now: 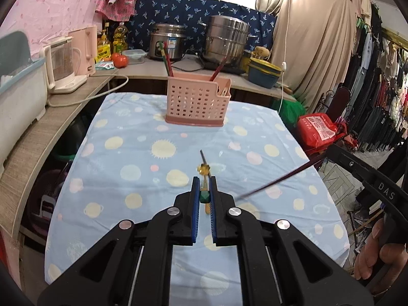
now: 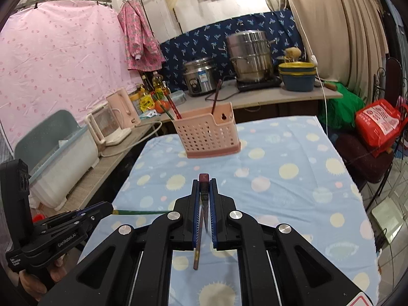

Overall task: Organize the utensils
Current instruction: 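Lift both chopsticks while both tools carry them over the pink holder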

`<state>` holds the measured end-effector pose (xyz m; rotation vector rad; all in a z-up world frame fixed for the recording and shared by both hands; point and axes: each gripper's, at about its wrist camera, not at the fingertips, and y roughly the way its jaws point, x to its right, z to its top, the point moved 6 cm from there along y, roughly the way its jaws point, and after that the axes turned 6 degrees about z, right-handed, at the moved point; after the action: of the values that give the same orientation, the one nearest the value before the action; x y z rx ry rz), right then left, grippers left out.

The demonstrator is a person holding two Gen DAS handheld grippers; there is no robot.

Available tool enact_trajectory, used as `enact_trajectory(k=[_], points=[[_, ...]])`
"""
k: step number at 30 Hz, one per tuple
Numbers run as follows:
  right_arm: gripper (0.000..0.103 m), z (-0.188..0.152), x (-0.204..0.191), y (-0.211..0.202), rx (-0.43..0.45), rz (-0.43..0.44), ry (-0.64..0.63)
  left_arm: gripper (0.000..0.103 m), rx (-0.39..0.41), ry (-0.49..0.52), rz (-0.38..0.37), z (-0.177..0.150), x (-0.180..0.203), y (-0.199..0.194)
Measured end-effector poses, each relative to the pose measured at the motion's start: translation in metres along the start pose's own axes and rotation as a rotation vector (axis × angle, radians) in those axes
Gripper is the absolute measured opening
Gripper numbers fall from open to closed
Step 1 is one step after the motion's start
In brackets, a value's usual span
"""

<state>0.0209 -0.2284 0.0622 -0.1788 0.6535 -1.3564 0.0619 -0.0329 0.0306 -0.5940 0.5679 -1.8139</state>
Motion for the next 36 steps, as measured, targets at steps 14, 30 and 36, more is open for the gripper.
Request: enact_trajectory(k=[14, 30, 36], points=[[0.007, 0.069, -0.01, 0.009, 0.105, 0.024, -0.034, 0.007, 0.128, 0.021, 0.011, 0.083, 0.001, -0.001], [0.007, 0.181, -0.011, 0.067, 0.227, 0.021, -0.047, 0.007, 0.315, 0.037, 0.045, 0.225, 0.006, 0.018], [0.007, 0.229, -0.012, 0.102, 0.269, 0.021, -0.048, 0.007, 0.398, 0.027, 0.046, 0.285, 0.006, 0.035]])
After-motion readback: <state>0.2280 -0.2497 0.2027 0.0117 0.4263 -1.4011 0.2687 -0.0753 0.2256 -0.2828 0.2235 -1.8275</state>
